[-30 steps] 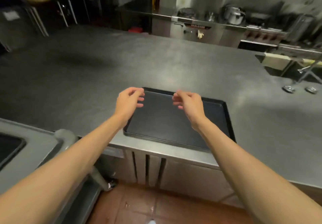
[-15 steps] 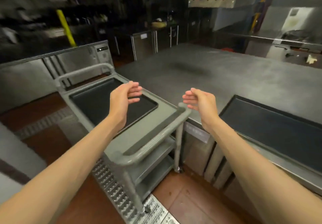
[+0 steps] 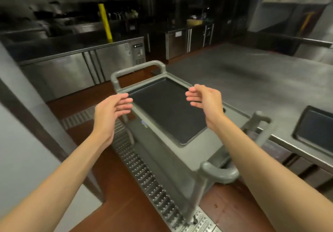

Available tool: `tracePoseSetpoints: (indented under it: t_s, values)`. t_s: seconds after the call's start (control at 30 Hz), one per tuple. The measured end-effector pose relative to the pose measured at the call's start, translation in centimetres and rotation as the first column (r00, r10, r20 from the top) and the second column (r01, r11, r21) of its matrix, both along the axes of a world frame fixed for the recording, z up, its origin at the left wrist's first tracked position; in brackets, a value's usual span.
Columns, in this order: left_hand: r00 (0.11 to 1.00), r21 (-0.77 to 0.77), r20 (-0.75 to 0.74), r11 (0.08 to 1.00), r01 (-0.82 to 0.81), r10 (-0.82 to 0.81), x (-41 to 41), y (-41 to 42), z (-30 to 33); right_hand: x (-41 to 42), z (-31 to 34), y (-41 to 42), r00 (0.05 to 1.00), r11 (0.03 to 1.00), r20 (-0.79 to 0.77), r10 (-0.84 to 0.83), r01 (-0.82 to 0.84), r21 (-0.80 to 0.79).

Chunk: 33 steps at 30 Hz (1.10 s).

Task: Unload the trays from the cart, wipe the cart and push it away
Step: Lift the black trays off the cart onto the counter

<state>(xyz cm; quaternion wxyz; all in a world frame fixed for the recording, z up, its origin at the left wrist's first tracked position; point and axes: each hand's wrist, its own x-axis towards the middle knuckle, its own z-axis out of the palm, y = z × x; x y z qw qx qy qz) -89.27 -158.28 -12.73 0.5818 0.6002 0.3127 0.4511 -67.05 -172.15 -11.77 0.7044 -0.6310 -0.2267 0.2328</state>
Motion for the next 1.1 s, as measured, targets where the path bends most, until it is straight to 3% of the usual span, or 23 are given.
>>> tracePoseSetpoints:
  t_s: [0.17, 0.37, 0.6, 0.77, 0.97, 1.03, 1.1]
  values:
    - [1.0, -0.05, 0.007, 0.998, 0.027, -0.027, -1.7, 7.4, 0.0, -2.7, -0.8, 6.2, 0.999, 0.999, 0.008, -0.032, 0.032, -0.016]
    - [0.994, -0.07, 0.025, 0.992, 0.107, -0.106, 1.9, 15.8, -2.1, -1.2, -1.7, 13.2, 0.992, 0.992, 0.022, -0.12, 0.121, -0.028]
    - [0.984, -0.069, -0.084, 0.986, 0.151, -0.157, 6.6, 24.9, -4.1, 3.1, -4.2, 21.9, 0.984, 0.984, -0.019, -0.177, 0.177, -0.034]
    - [0.951, -0.11, -0.167, 0.964, 0.243, -0.259, 10.9, 29.9, -6.4, 4.6, -8.2, 25.5, 0.962, 0.959, -0.072, -0.265, 0.255, -0.122]
    - [0.852, -0.146, -0.304, 0.905, 0.4, -0.426, 17.2, 34.4, -11.4, 6.3, -13.2, 26.5, 0.907, 0.887, -0.099, -0.408, 0.369, -0.276]
    - [0.767, -0.107, -0.416, 0.864, 0.493, -0.489, 19.2, 36.1, -14.0, 6.3, -15.4, 26.8, 0.885, 0.838, -0.067, -0.46, 0.408, -0.362]
    - [0.63, 0.021, -0.621, 0.793, 0.609, -0.467, 20.4, 37.7, -16.8, 5.6, -17.5, 26.9, 0.909, 0.75, 0.056, -0.413, 0.374, -0.546]
